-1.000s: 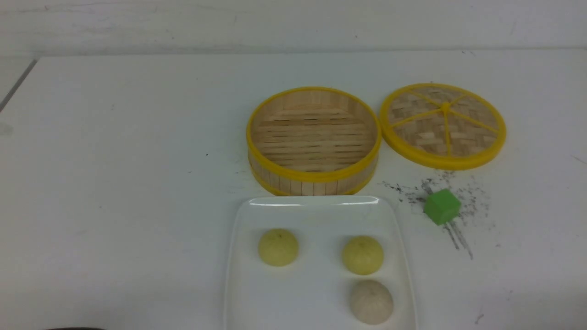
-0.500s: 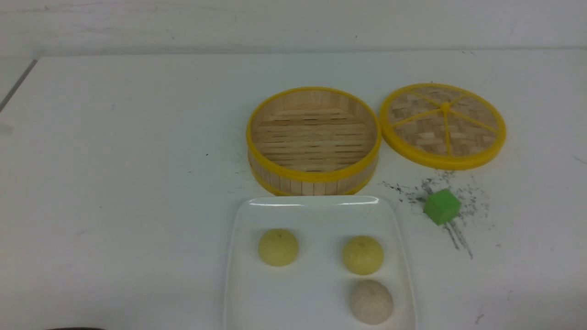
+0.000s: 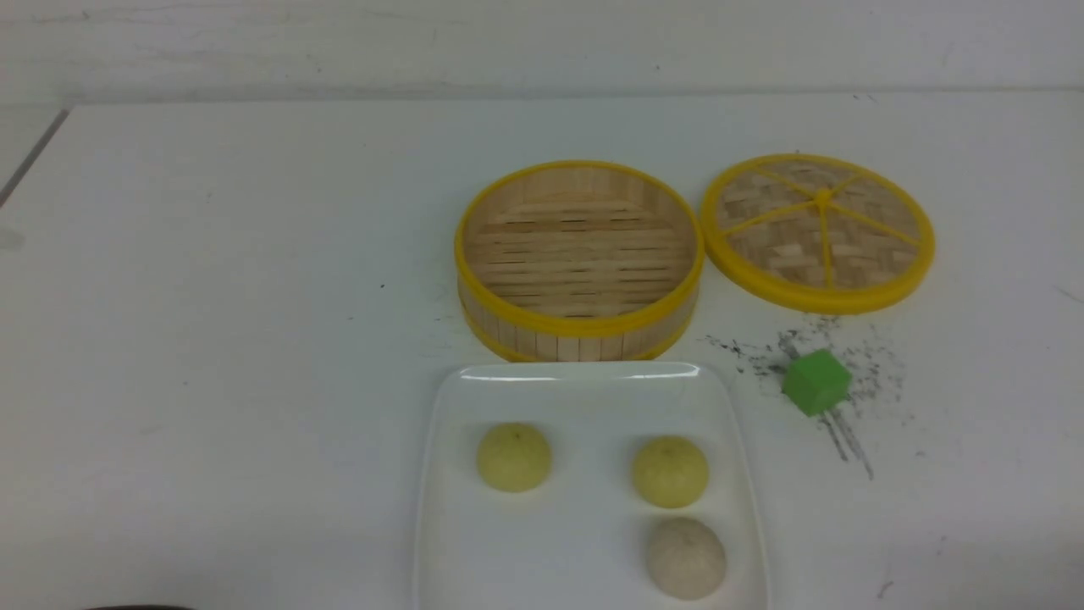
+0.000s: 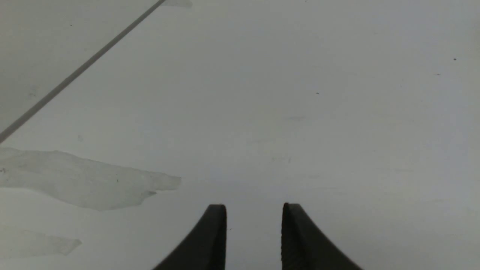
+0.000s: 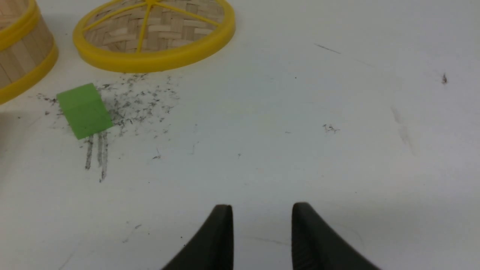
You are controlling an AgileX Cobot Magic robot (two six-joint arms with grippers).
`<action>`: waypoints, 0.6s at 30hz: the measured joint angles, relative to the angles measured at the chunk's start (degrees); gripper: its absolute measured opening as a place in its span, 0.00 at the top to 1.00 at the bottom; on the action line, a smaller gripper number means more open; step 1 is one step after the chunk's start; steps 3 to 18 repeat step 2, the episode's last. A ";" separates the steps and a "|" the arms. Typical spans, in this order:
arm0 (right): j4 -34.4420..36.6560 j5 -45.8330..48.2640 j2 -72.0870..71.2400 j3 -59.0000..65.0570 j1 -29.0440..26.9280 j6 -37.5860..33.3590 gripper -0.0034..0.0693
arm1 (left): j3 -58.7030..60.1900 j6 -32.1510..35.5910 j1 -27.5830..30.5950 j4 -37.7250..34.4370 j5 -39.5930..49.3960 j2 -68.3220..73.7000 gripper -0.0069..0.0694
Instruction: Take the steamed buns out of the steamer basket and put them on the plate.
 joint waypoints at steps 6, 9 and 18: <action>0.00 0.00 0.00 0.00 0.00 0.00 0.62 | 0.00 0.00 0.00 0.00 0.00 0.00 0.59; 0.00 0.00 0.00 0.00 0.00 0.00 0.62 | 0.00 0.00 0.00 0.00 0.00 0.00 0.59; 0.00 0.00 0.00 0.00 0.00 0.00 0.62 | 0.00 0.00 0.00 0.00 0.00 0.00 0.59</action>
